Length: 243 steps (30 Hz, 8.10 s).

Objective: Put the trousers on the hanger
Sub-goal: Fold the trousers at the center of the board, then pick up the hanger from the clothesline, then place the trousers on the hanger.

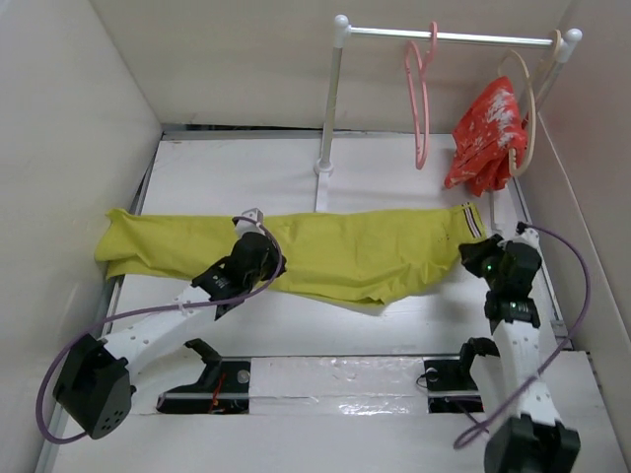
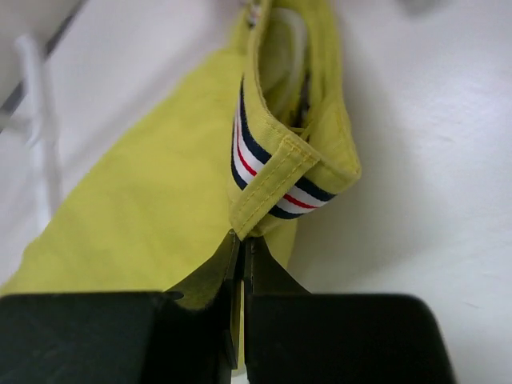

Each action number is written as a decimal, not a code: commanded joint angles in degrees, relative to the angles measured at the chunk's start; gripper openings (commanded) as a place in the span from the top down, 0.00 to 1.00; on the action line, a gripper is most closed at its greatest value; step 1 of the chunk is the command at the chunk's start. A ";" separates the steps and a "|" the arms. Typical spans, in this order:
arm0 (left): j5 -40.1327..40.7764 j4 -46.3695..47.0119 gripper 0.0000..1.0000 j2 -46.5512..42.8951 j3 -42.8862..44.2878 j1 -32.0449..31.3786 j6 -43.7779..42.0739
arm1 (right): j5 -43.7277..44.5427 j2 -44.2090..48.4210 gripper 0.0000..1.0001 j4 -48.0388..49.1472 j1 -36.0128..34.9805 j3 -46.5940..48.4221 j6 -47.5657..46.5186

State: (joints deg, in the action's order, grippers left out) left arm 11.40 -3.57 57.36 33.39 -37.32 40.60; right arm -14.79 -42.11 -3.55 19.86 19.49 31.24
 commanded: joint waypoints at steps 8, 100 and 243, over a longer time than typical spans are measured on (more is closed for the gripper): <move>6.45 8.66 1.00 -4.98 -16.59 -0.56 4.57 | 10.21 12.15 1.00 -14.47 -33.80 15.13 1.54; -27.00 -1.64 0.52 -22.48 8.77 26.33 -5.10 | 31.22 -36.88 1.00 6.73 -83.15 40.85 -0.85; 18.22 5.94 0.88 57.51 69.46 -23.59 -24.34 | 21.90 -1.66 1.00 -12.26 -48.16 16.11 -13.49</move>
State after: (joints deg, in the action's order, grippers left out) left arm 28.75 2.85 114.89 101.23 -60.90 16.53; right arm 6.02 -44.60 -17.72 -27.83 34.00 18.00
